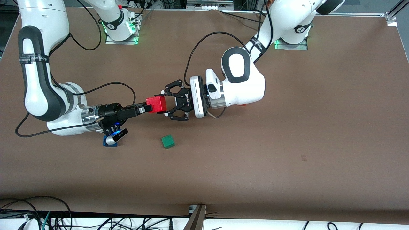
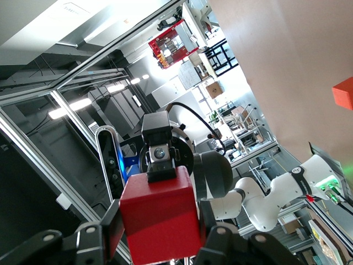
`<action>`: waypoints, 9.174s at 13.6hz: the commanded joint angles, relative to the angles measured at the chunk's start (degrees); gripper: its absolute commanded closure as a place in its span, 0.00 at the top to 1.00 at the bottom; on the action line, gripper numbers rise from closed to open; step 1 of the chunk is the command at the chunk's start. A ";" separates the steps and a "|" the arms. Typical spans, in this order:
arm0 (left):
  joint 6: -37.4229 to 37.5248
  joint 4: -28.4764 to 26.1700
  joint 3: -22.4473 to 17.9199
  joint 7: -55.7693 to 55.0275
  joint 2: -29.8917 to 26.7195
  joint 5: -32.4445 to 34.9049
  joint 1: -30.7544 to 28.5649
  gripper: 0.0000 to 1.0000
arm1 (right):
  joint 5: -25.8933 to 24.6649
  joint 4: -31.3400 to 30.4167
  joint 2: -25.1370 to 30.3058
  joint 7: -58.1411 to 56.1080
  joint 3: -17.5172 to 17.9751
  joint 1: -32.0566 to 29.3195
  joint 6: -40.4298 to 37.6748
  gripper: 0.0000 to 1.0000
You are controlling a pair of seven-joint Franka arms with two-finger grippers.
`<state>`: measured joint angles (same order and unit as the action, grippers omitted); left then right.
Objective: Pass red block to right arm, stack on blue
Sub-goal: 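Open the left gripper and draw it back from the red cube, then carry the red cube over the blue cube while the left gripper retracts, then lower the red cube onto the blue cube with the right gripper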
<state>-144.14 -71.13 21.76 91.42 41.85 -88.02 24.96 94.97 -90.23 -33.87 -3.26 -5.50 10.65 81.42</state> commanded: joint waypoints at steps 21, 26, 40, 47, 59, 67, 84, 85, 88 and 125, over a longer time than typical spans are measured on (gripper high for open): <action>37.68 -10.60 -12.95 -31.45 -6.59 30.33 -16.96 1.00 | -55.65 11.83 7.06 -3.33 -1.53 -6.87 8.31 0.12; 42.98 -12.63 -19.12 -38.69 -10.99 52.63 -18.81 1.00 | -72.00 8.06 11.27 -4.21 -1.35 -2.48 17.98 0.12; 42.01 -13.33 -27.82 -42.18 -28.91 79.73 -25.76 1.00 | -86.87 -7.07 7.16 -3.87 -1.53 0.77 43.48 0.11; 51.05 -12.55 -24.14 -78.18 -32.88 84.60 -25.05 1.00 | -86.53 -0.65 0.56 -2.89 -1.97 -0.02 42.51 0.07; 58.54 -17.38 -25.28 -85.53 -37.19 83.88 -24.27 1.00 | -87.14 4.19 -3.66 -2.71 -2.23 -1.07 39.00 0.07; 58.98 -16.23 -24.13 -85.80 -35.69 85.21 -23.12 1.00 | -88.02 4.19 -4.10 -2.63 -2.14 -0.90 39.08 0.08; 58.98 -12.10 -23.69 -85.88 -32.18 84.76 -22.51 1.00 | -87.50 4.10 -4.81 -1.31 -2.14 -0.63 39.35 0.08; 58.98 -12.10 -23.52 -86.15 -32.18 84.85 -22.42 1.00 | -87.50 4.10 -4.81 -1.22 -2.14 -0.63 39.43 0.08; 58.98 -12.01 -23.52 -86.24 -32.18 85.29 -22.42 1.00 | -87.23 4.10 -4.98 0.09 -2.14 -0.63 39.61 0.08; 59.33 -9.38 -23.60 -86.06 -30.51 84.76 -22.50 1.00 | -87.32 4.10 -5.95 0.89 -2.14 -1.07 40.75 1.00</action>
<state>-85.60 -82.39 -1.87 5.80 10.41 -3.86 2.18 8.03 -87.81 -38.25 -3.09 -7.84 10.00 122.09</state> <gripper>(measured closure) 0.000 0.374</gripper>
